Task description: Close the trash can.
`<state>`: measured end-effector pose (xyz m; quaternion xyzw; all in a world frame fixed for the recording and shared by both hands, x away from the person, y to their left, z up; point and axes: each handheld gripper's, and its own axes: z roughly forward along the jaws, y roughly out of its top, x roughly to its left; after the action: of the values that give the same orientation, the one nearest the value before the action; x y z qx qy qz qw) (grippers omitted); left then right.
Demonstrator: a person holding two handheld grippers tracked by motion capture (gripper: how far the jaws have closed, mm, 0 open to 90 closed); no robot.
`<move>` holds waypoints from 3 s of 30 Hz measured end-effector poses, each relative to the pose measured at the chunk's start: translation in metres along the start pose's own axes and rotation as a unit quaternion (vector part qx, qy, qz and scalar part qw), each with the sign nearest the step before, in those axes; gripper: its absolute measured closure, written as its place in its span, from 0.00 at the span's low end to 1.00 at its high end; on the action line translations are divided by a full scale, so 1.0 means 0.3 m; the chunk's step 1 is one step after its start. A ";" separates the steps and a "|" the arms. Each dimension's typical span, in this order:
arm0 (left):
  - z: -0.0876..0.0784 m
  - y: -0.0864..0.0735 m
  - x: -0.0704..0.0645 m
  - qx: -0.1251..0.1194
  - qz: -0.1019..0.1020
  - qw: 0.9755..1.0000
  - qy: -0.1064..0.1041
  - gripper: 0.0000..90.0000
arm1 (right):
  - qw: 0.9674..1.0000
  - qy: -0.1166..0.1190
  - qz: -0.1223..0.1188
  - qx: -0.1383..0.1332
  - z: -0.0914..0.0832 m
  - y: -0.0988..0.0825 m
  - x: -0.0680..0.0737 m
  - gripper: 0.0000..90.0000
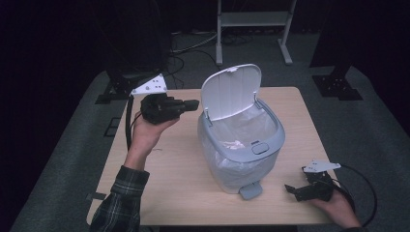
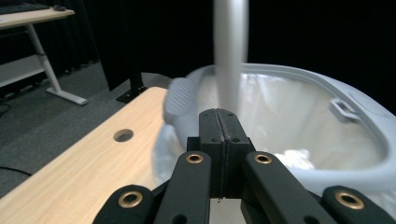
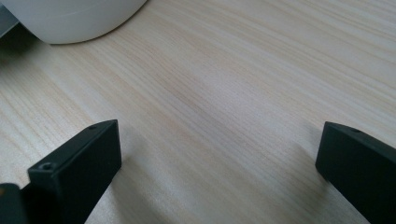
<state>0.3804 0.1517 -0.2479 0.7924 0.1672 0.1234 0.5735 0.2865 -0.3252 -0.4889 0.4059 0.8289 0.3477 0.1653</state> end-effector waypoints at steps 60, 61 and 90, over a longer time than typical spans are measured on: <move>0.226 0.124 -0.184 0.002 0.038 0.989 -0.140 0.99 | 1.000 0.000 -0.001 0.000 0.000 0.000 -0.001 0.00; 0.232 0.123 -0.190 0.006 0.040 0.989 -0.142 0.99 | 1.000 0.000 -0.001 0.000 0.000 0.000 -0.001 0.00; 0.340 0.108 -0.303 0.092 0.054 0.978 -0.177 1.00 | 1.000 0.000 0.000 0.000 0.000 0.000 0.000 0.00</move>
<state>0.3408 0.0171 -0.2493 0.8590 0.0302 -0.0041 0.5110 0.2865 -0.3253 -0.4890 0.4056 0.8290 0.3477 0.1654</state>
